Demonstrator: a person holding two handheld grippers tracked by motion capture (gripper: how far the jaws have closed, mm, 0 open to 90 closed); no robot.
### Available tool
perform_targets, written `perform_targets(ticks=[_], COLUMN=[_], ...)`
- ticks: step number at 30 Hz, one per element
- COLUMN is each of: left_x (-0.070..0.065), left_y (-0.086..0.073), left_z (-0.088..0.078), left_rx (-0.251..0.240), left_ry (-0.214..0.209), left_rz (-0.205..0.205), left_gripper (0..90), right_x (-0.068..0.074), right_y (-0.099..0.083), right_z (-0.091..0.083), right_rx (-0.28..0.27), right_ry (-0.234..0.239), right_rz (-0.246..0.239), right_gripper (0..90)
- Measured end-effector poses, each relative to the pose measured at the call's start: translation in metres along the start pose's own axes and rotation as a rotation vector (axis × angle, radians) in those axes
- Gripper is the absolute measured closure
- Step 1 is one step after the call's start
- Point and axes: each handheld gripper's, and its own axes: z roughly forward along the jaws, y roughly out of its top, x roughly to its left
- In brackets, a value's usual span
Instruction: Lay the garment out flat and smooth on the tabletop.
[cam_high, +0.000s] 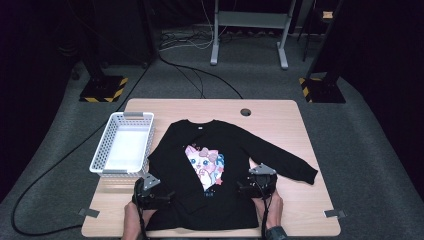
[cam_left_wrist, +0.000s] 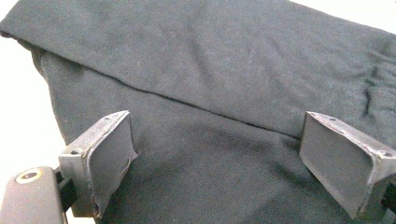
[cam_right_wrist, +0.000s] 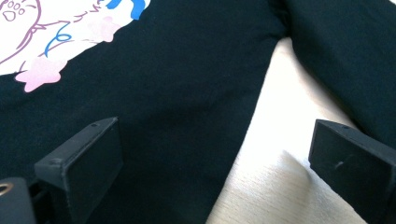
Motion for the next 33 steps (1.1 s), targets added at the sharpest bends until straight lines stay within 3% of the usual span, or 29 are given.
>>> perform_targets(ticks=[33], left_x=[-0.048], left_y=[0.032], left_z=[0.033], left_rx=[0.001], left_ry=[-0.056], left_rz=[0.057], left_gripper=[10.6], right_x=[-0.062], right_y=[-0.023], right_z=[-0.021], right_rx=[0.010], right_ry=[-0.085], right_rz=[0.113], right_gripper=[2.3])
